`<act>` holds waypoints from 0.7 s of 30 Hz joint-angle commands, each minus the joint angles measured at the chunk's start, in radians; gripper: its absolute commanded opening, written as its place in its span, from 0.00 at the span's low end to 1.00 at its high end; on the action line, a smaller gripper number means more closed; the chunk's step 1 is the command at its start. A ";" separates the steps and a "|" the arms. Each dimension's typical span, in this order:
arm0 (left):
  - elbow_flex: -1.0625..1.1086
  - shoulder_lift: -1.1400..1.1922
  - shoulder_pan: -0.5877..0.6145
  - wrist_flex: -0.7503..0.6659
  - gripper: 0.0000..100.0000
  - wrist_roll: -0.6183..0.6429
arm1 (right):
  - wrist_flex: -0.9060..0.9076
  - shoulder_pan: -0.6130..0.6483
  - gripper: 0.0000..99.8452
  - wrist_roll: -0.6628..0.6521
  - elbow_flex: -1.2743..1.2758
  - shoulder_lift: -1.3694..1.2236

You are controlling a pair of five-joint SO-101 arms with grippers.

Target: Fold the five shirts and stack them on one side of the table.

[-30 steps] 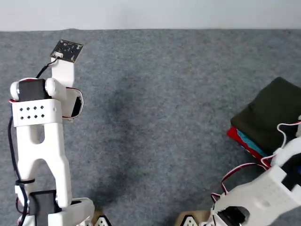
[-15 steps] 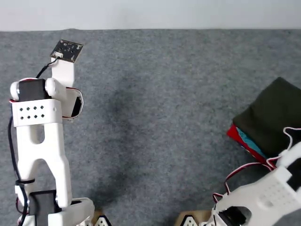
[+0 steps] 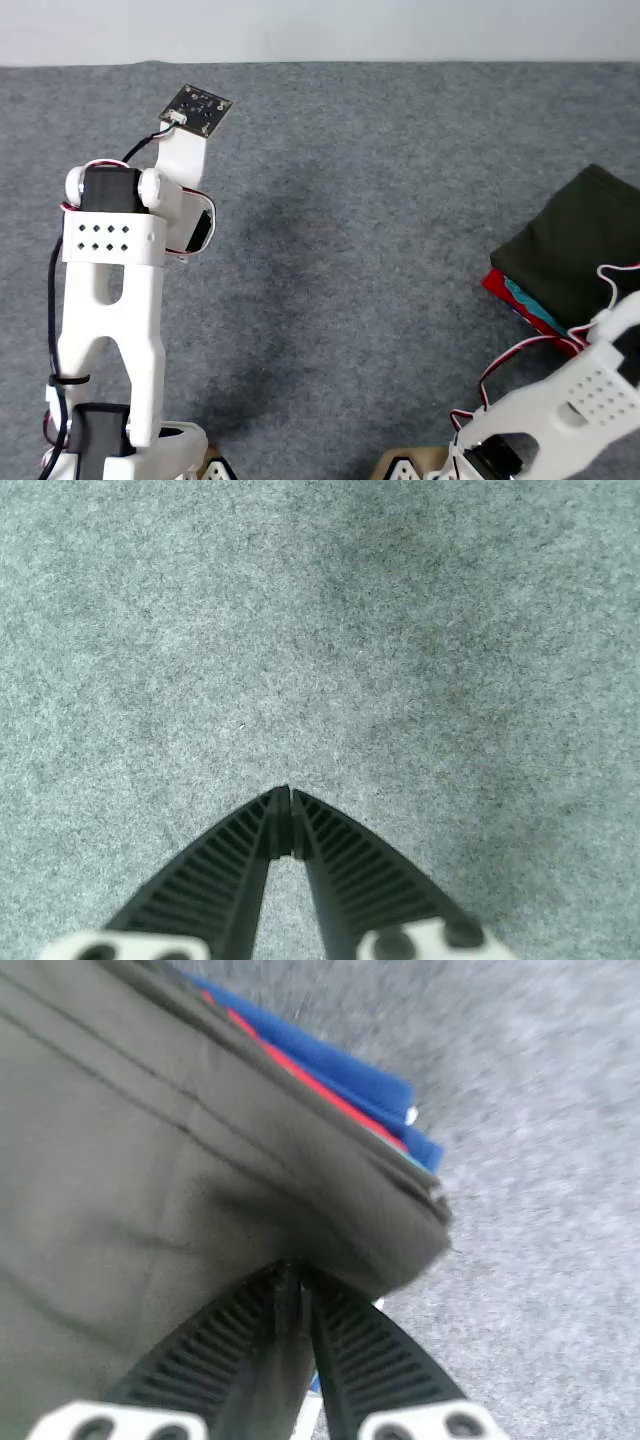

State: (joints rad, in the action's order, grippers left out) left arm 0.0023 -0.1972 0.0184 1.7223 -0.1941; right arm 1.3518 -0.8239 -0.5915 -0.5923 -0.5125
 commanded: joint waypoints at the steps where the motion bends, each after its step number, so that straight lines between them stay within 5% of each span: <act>1: -0.018 -0.040 -0.014 0.031 0.01 0.002 | 0.081 0.007 0.01 -0.003 -0.169 0.084; 12: -0.039 -0.361 0.032 0.031 0.01 0.114 | 0.446 0.272 0.01 0.000 -0.324 0.386; 17: 0.113 -0.591 0.025 0.031 0.01 0.173 | 0.444 0.337 0.01 0.196 -0.242 0.524; 21: 0.289 -0.772 0.025 0.031 0.01 0.288 | 0.444 0.404 0.01 0.233 -0.114 0.696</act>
State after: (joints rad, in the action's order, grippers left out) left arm 0.1956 -0.8462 0.0460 1.7331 0.0238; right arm 1.7538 -0.4741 -0.3890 -0.7672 0.0368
